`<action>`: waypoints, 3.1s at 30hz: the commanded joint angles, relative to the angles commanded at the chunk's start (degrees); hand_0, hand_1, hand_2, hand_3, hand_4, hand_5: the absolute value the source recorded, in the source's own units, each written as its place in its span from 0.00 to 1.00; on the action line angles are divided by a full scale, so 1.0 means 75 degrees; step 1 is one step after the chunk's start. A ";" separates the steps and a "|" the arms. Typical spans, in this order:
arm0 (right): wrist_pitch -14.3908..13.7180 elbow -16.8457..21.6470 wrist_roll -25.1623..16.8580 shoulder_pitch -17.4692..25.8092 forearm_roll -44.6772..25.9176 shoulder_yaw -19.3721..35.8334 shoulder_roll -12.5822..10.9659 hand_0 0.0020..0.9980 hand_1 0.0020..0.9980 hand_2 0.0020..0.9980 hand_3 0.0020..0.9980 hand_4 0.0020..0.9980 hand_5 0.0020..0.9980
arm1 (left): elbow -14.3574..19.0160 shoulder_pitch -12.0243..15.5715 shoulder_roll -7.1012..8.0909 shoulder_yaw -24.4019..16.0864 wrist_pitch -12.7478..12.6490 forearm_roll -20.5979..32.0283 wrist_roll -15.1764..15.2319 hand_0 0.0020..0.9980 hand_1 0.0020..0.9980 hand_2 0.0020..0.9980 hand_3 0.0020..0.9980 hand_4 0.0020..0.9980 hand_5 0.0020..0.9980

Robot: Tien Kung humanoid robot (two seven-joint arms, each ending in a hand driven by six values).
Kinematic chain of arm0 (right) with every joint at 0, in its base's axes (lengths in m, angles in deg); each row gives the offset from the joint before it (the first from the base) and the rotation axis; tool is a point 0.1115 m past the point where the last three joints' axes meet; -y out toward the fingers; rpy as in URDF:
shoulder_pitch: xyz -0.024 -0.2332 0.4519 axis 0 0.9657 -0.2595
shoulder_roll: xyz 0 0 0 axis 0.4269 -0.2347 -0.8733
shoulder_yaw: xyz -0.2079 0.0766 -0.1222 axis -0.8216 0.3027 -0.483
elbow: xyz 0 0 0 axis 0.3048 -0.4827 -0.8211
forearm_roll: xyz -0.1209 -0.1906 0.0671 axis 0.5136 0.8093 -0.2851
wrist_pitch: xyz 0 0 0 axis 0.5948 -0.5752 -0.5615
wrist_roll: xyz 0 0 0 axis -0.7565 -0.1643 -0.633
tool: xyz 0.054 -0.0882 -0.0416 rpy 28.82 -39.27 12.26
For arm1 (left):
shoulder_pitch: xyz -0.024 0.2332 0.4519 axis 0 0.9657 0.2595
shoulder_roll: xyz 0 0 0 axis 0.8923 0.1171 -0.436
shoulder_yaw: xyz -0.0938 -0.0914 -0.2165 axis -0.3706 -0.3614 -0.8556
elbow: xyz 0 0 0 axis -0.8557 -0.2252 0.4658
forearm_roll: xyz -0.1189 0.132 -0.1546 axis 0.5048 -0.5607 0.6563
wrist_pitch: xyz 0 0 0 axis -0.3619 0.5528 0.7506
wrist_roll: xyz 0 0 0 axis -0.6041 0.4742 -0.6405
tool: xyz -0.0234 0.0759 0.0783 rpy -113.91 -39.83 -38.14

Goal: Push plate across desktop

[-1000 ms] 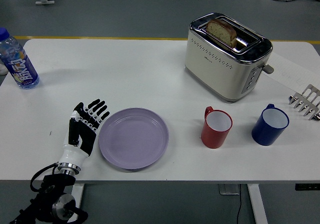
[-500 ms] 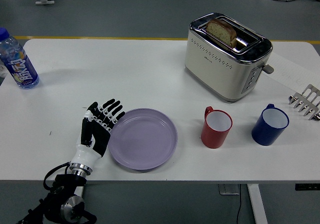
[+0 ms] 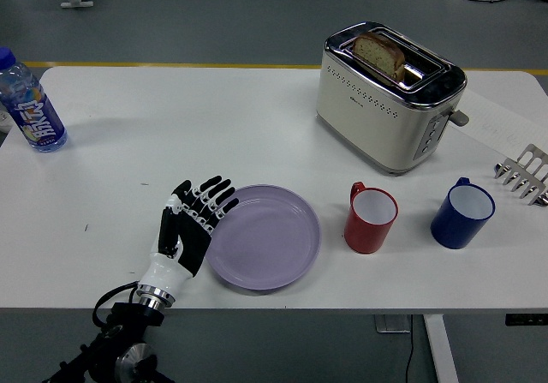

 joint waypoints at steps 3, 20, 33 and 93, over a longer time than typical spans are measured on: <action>-0.0006 -0.0001 0.0002 -0.0004 0.0009 0.0009 -0.0001 0.56 0.54 0.66 0.59 0.30 0.44 | 0.0116 -0.0032 0.0010 0.0191 0.0010 0.0058 -0.0007 0.78 0.82 0.78 0.67 0.49 1.00; 0.0002 0.0005 0.0000 0.0032 -0.0110 -0.0010 -0.0034 0.56 0.54 0.66 0.59 0.30 0.44 | 0.0293 0.0081 0.0258 -0.1517 0.0100 -0.0828 -0.0844 0.74 0.78 0.76 0.68 0.51 1.00; 0.0033 -0.0009 -0.0054 0.0069 -0.0313 -0.0103 -0.0058 0.56 0.54 0.66 0.59 0.30 0.44 | 0.0072 -0.0078 0.1606 -0.3300 0.0222 -0.1200 -0.1357 0.73 0.77 0.75 0.68 0.52 1.00; 0.0971 -0.0731 0.2743 -0.0894 0.8681 1.0788 0.0892 0.68 0.73 0.88 0.90 0.58 0.65 | -0.0585 -0.0012 0.1533 -0.5069 0.0022 -0.1526 -0.1355 0.72 0.76 0.75 0.69 0.56 1.00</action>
